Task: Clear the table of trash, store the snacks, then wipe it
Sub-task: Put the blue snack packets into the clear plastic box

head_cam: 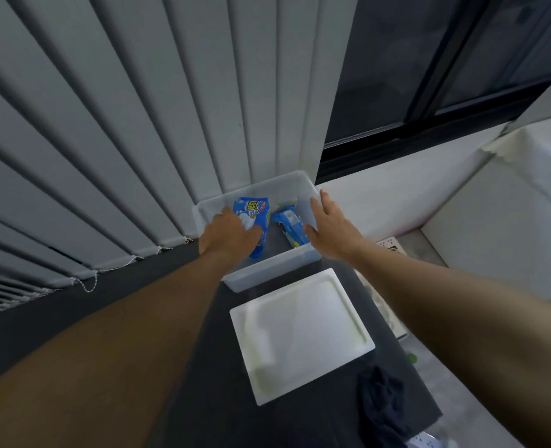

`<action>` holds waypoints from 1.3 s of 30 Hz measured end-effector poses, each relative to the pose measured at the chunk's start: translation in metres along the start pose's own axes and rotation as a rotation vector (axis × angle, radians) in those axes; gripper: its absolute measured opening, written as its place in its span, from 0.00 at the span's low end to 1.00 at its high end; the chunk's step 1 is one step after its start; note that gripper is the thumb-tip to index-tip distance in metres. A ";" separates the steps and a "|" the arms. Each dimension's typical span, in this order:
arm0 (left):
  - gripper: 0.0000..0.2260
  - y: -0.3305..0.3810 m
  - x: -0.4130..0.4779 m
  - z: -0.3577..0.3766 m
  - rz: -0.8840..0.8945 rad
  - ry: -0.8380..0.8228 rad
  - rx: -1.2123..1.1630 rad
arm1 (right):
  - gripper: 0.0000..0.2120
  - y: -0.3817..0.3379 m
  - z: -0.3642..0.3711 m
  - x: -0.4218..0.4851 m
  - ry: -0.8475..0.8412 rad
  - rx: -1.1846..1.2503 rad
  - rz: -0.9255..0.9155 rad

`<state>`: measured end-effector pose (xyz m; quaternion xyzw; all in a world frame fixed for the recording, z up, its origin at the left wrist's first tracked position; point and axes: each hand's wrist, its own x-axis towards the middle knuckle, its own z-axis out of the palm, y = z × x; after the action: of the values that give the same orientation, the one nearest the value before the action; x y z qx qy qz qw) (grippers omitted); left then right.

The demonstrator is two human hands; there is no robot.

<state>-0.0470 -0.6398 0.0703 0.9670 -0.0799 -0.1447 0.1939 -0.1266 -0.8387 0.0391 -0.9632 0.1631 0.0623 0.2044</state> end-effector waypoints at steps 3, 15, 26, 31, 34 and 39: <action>0.26 0.005 0.013 0.017 -0.074 -0.079 -0.013 | 0.33 0.005 0.007 0.008 -0.012 -0.012 -0.005; 0.19 0.023 0.045 0.087 -0.200 -0.462 -0.077 | 0.30 0.012 0.020 0.014 0.052 -0.087 -0.019; 0.17 0.012 0.057 0.096 -0.078 -0.463 0.054 | 0.30 0.015 0.029 0.017 0.119 -0.079 -0.029; 0.20 0.014 0.049 0.083 -0.035 -0.437 0.090 | 0.30 0.014 0.027 0.017 0.105 -0.080 -0.022; 0.22 0.009 0.045 0.064 0.026 -0.355 0.068 | 0.30 0.013 0.024 0.015 0.099 -0.037 -0.028; 0.21 -0.002 0.026 0.022 0.203 -0.161 0.132 | 0.31 0.008 0.017 0.012 0.069 -0.084 -0.046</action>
<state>-0.0289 -0.6514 0.0435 0.9498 -0.2020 -0.1959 0.1364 -0.1191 -0.8423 0.0180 -0.9760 0.1450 0.0308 0.1594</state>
